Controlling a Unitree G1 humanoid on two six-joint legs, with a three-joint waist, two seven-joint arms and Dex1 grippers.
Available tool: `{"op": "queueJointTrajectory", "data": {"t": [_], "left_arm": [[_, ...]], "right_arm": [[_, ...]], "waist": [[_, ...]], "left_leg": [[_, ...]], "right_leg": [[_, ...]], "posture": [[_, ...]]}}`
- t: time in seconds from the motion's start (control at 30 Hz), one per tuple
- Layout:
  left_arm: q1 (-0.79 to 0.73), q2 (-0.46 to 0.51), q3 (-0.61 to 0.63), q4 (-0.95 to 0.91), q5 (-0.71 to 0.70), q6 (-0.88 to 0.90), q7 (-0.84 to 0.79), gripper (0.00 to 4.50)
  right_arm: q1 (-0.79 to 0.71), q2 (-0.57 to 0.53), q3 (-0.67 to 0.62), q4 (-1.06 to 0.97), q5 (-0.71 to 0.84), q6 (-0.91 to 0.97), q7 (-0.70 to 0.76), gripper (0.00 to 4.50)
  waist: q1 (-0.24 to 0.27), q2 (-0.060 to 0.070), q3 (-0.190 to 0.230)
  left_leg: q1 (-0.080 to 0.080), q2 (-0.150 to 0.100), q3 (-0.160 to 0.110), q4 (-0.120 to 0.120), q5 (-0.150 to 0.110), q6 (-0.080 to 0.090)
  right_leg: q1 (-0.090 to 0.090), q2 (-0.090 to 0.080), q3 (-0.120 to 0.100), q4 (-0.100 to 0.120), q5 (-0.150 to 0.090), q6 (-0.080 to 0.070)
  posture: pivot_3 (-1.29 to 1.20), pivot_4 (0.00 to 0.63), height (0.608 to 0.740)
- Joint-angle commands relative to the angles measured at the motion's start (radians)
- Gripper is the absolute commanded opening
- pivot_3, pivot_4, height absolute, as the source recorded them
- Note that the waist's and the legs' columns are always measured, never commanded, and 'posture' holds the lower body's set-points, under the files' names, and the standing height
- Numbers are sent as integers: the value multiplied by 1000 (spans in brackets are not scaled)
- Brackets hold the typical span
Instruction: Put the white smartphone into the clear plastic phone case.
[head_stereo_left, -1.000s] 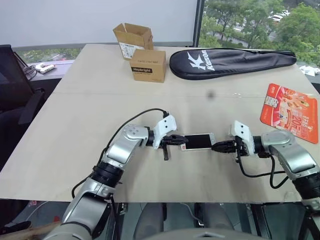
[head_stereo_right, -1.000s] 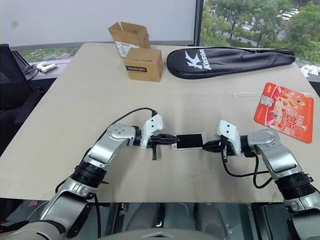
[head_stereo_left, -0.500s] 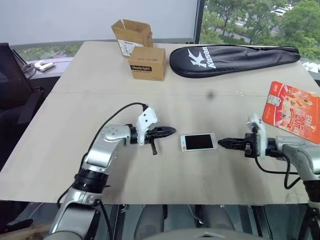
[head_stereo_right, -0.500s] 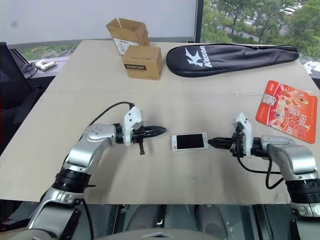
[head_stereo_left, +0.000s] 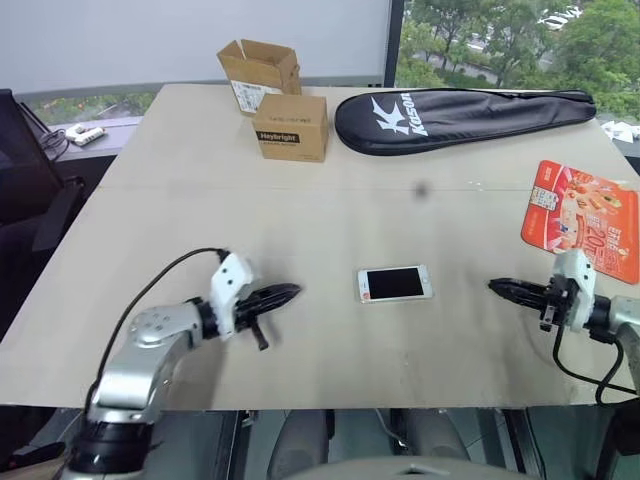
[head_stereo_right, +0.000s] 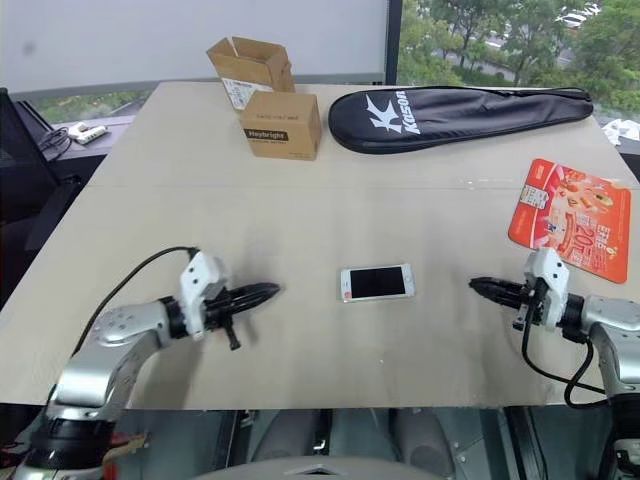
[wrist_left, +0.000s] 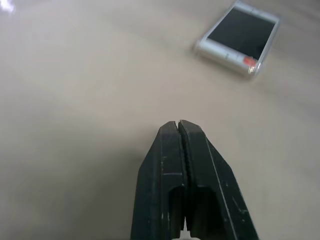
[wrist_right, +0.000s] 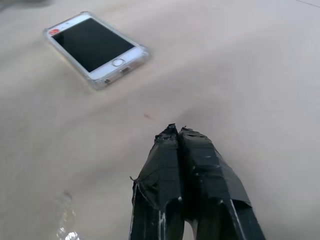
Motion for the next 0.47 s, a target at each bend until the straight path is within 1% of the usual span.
{"op": "queueJointTrajectory", "data": {"t": [0.03, 0.1, 0.13, 0.17, 0.2, 0.23, 0.27, 0.47], "left_arm": [[43, 31, 46, -63, -23, -16, -1, 1218], [74, 48, 57, -79, -33, -15, -14, 2212], [88, 55, 61, -84, -35, -16, -19, 2609], [101, 63, 65, -87, -34, -20, -25, 3133], [109, 69, 68, -89, -34, -25, -27, 3486], [112, 72, 70, -89, -33, -31, -26, 4031], [114, 74, 73, -89, -35, -33, -25, 4463], [111, 75, 68, -96, -30, -49, -17, 4463]], "right_arm": [[-32, -39, -36, 31, 19, -38, 47, 1347], [-32, -51, -31, 55, 10, -67, 72, 2368], [-32, -55, -30, 65, 4, -86, 80, 2766], [-32, -57, -29, 71, 4, -94, 86, 3333], [-33, -58, -29, 77, 4, -99, 89, 3674], [-35, -58, -29, 81, 3, -104, 90, 4230], [-37, -60, -30, 84, 3, -104, 93, 4500], [-35, -63, -33, 82, 8, -97, 101, 4500]], "waist": [[1, 1, 0], [3, 1, 0], [3, 1, 0], [4, 1, 0], [4, 1, 0], [3, 1, 1], [3, 1, 1], [3, 1, 1]], "left_leg": [[0, 0, 1, 0, 0, 0], [0, 0, 1, 0, 0, 0], [0, 0, 1, 0, 0, 0], [0, 0, 1, 0, 0, 0], [0, 0, 1, 0, 0, 0], [0, 0, 1, 0, 0, 0], [0, 0, 1, 0, 0, 0], [0, 0, 1, 0, 0, 0]], "right_leg": [[0, 0, 0, 0, 0, 0], [0, 0, 0, 0, 0, 0], [0, 0, 0, 0, 0, 0], [0, 0, 0, 0, 0, 0], [0, 0, 0, 0, 0, 0], [0, 0, 0, 0, 0, 0], [0, 0, 1, 0, 0, 0], [0, 0, 1, 0, 0, 0]], "posture": [[0, 150, 740], [0, 150, 740], [0, 150, 740], [0, 150, 740], [0, 150, 740], [0, 150, 740], [0, 150, 740], [0, 150, 740]]}}
